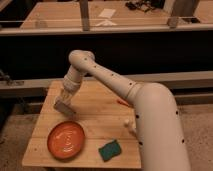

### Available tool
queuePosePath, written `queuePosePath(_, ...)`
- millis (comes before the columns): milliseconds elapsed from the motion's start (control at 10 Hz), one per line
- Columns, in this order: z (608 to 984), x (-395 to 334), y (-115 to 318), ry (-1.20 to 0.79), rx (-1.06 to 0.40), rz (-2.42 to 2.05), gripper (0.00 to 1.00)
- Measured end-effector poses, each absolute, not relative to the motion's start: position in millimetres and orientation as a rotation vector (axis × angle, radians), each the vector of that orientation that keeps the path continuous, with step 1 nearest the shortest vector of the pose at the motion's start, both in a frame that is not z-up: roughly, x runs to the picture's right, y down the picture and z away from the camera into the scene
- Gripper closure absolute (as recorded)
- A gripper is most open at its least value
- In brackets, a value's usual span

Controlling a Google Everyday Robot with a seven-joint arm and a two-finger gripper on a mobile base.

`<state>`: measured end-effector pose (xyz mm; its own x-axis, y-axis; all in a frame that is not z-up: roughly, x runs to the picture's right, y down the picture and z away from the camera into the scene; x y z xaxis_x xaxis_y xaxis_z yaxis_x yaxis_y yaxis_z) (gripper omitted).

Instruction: Knock the eraser over

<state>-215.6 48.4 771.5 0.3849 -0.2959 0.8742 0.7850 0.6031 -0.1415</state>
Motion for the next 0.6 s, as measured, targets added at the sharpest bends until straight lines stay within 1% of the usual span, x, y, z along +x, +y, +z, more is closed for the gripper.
queuePosePath(600,768.5,-226.0,51.1,-0.95,-0.624,-0.756,0.93)
